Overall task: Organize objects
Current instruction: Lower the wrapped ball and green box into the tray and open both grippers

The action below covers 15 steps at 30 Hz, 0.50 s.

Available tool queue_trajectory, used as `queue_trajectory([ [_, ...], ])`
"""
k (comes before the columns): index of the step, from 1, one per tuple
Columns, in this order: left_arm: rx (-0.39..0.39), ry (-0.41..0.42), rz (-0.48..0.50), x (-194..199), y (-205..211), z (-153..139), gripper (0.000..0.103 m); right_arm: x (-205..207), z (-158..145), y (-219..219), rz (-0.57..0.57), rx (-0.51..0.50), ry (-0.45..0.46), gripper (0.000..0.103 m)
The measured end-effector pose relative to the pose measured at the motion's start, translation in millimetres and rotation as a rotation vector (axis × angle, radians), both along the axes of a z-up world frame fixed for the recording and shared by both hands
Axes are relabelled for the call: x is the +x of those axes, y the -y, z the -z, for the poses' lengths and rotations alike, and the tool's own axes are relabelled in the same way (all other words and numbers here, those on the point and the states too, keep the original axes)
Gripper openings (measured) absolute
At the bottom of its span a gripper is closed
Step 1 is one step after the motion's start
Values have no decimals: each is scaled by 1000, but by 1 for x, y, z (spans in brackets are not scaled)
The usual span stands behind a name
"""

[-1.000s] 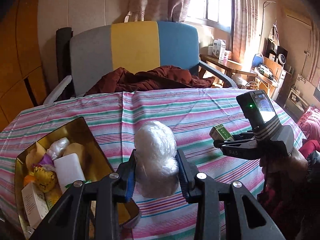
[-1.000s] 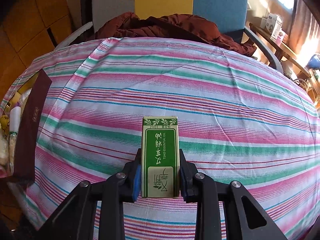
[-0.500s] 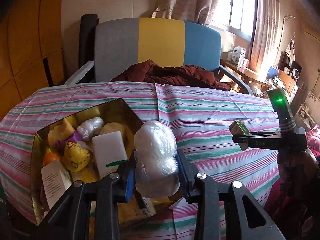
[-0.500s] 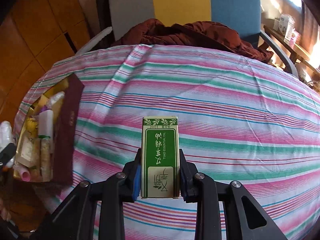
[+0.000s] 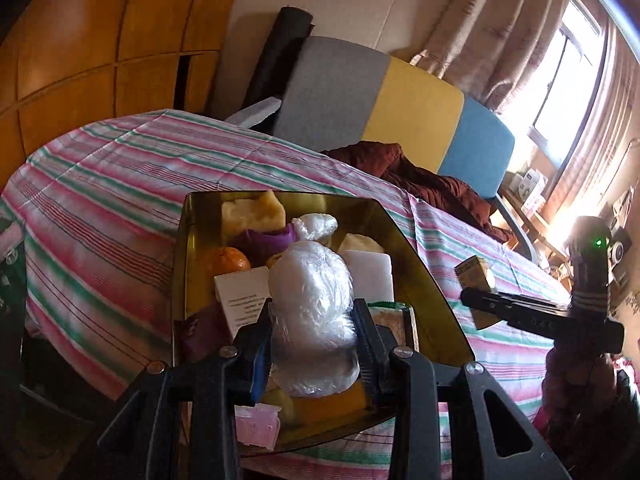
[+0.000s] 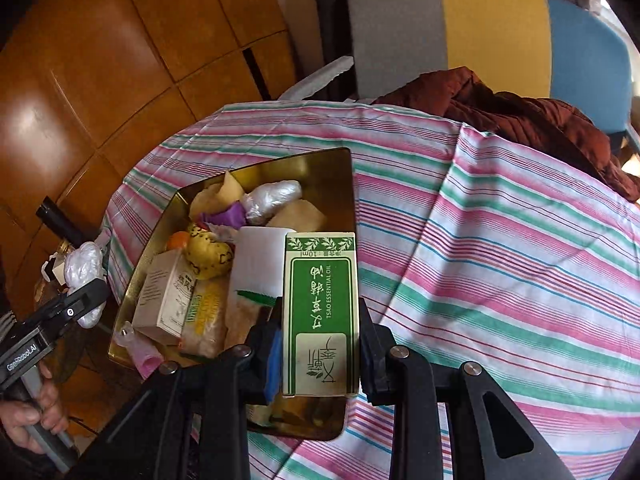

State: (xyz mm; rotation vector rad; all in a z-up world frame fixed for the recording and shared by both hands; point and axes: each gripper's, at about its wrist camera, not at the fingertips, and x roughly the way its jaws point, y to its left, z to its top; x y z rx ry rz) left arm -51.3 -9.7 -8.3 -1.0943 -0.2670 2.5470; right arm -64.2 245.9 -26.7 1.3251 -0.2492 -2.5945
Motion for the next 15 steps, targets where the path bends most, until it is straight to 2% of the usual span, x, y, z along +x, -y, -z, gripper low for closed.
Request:
queue_trajectory([
  [3, 42, 17, 25, -5, 0, 3, 36, -19, 3, 9, -4, 8, 11, 31],
  [7, 59, 59, 84, -17, -20, 12, 36, -44, 9, 14, 4, 21, 46, 32],
  [11, 52, 120, 97, -39, -39, 27, 37, -55, 13, 16, 20, 30, 57, 42],
  [15, 30, 163, 89, -55, -49, 43, 43, -53, 18, 17, 26, 28, 66, 43],
])
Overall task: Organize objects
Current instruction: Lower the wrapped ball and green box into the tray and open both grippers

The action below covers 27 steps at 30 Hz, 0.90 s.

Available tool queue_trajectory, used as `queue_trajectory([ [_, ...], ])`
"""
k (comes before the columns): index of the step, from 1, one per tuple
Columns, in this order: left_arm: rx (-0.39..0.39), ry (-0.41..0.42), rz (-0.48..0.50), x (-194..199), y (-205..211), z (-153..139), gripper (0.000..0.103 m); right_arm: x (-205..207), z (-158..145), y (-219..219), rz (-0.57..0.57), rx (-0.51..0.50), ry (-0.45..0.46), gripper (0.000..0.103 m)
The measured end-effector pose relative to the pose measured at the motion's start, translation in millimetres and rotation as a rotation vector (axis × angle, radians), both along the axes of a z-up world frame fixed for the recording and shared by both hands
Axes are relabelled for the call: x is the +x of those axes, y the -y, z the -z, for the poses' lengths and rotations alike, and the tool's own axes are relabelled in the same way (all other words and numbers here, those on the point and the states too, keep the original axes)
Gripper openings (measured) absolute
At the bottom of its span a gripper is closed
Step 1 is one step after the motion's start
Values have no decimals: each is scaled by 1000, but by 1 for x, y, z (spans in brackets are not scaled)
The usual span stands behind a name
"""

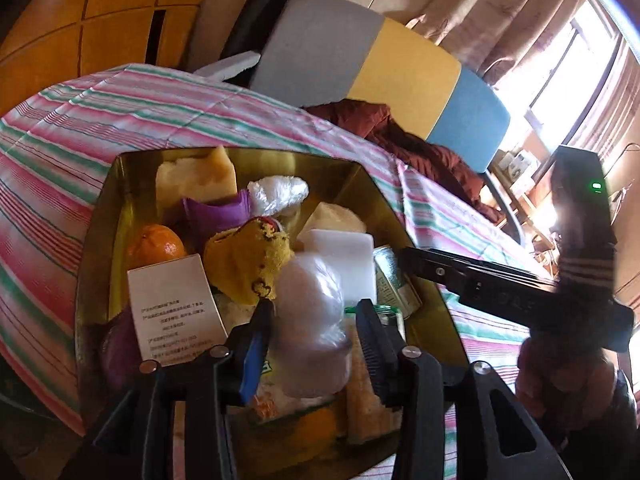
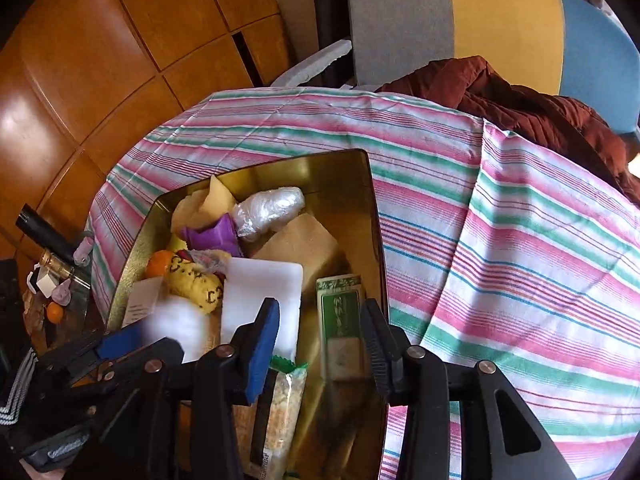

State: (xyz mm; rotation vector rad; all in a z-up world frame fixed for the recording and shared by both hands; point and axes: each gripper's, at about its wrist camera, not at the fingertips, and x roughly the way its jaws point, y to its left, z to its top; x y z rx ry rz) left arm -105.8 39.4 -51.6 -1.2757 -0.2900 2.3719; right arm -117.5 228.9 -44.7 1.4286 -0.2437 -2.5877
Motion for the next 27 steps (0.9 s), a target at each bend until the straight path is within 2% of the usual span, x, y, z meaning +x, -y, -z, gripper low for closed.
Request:
queue_trajectory([
  [6, -9, 7, -25, 3, 4, 5, 49, 12, 4, -3, 21, -9, -10, 44],
  [9, -73, -57, -50, 11, 6, -4, 49, 21, 2, 0, 19, 2, -29, 46],
  [11, -116, -102, -68, 18, 8, -11, 49, 28, 0, 2, 21, 19, -48, 54],
  [17, -217, -196, -145, 36, 18, -30, 51, 47, -8, 10, 24, 54, -100, 66],
  [27, -300, -251, -209, 65, 19, -46, 56, 88, -17, 22, 28, 126, -181, 67],
])
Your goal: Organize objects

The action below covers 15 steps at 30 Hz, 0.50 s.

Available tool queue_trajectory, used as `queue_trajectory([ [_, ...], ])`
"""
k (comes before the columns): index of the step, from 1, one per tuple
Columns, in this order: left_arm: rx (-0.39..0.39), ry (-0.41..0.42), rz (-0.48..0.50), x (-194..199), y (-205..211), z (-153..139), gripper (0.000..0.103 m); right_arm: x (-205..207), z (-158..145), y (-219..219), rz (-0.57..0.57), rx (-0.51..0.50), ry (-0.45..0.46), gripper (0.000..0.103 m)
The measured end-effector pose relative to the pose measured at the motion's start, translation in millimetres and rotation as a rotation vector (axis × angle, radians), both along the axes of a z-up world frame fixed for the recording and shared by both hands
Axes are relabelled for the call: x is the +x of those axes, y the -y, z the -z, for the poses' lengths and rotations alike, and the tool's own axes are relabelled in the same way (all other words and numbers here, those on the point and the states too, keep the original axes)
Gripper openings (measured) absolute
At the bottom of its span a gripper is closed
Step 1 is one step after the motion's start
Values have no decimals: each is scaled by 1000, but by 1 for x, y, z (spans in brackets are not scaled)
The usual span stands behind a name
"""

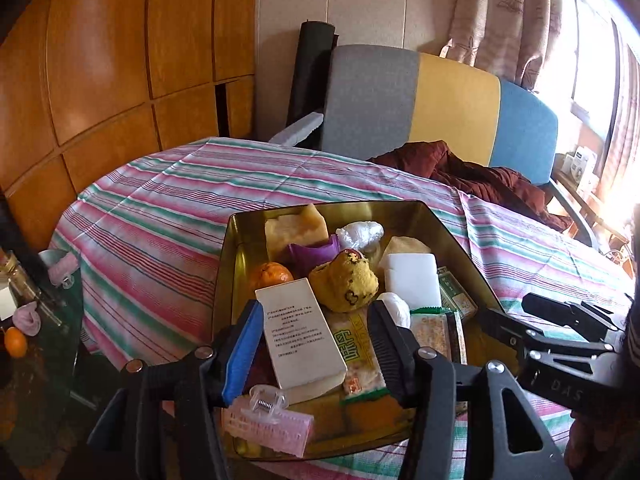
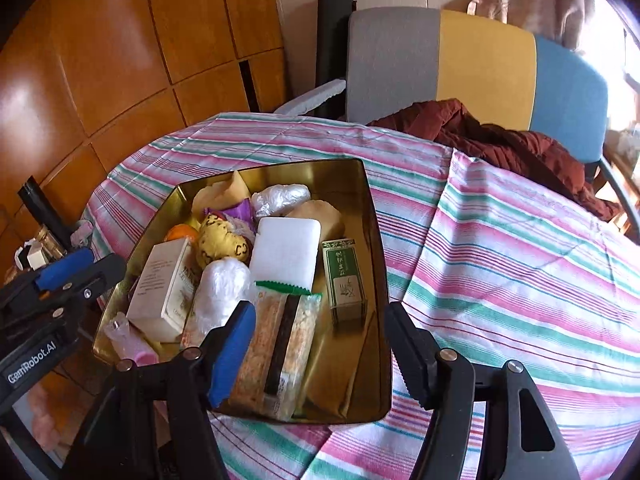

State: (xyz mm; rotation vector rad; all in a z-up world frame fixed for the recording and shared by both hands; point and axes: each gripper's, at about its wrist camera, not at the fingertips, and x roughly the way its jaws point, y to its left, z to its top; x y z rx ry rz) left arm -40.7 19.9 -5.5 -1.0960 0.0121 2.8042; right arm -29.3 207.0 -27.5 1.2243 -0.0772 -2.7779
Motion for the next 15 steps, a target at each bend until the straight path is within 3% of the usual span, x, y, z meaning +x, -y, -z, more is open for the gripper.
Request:
queue_trajectory([
  [3, -9, -17, 1, 9, -4, -1, 59, 15, -2, 4, 10, 32, -38, 69],
  [5, -13, -22, -13, 13, -6, -2, 64, 25, -3, 5, 36, 46, -68, 79],
  [10, -39, -49, -72, 21, -9, -6, 66, 41, -6, 4, 84, 59, -140, 91],
  [15, -45, -64, -74, 25, -9, -9, 66, 43, -9, 2, 85, 48, -141, 92],
])
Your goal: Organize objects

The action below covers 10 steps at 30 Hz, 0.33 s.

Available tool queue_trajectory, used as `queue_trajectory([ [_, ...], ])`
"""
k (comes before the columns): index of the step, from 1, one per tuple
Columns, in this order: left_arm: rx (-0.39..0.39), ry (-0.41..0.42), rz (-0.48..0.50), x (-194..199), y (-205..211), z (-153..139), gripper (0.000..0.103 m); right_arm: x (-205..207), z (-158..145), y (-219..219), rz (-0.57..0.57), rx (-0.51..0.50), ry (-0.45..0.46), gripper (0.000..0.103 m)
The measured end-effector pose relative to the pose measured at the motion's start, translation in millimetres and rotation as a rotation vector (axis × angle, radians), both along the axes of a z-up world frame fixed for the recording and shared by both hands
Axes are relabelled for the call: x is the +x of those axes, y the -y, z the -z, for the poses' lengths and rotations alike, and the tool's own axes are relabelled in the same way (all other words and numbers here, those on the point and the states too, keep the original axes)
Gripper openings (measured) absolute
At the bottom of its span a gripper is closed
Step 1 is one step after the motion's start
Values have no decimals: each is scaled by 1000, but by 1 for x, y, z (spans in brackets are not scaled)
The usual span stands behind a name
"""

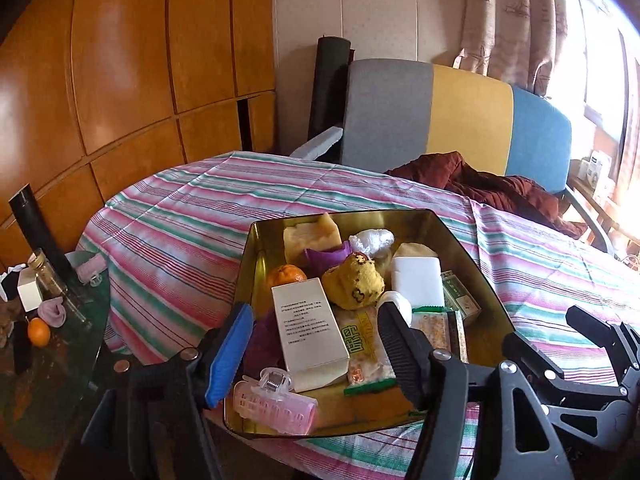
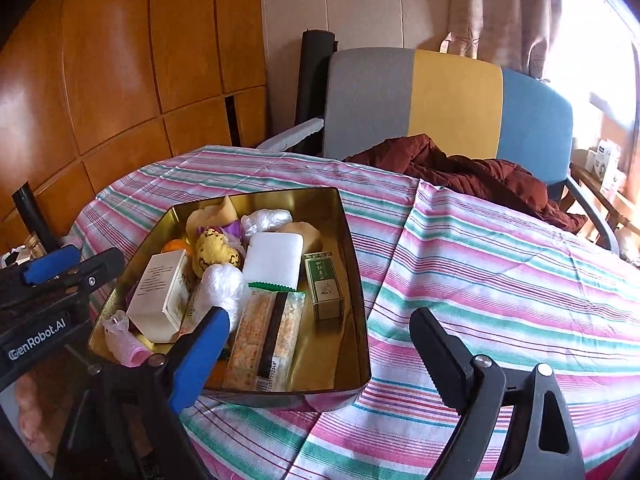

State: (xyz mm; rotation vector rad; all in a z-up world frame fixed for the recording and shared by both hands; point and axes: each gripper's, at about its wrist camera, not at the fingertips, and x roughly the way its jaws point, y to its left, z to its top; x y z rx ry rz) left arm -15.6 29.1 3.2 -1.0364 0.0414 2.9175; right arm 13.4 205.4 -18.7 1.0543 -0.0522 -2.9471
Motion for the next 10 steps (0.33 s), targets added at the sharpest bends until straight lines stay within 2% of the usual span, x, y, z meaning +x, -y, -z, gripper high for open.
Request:
queue_trajectory([
  [10, 13, -24, 15, 3, 1, -1, 63, -1, 1, 0, 2, 4, 2, 92],
])
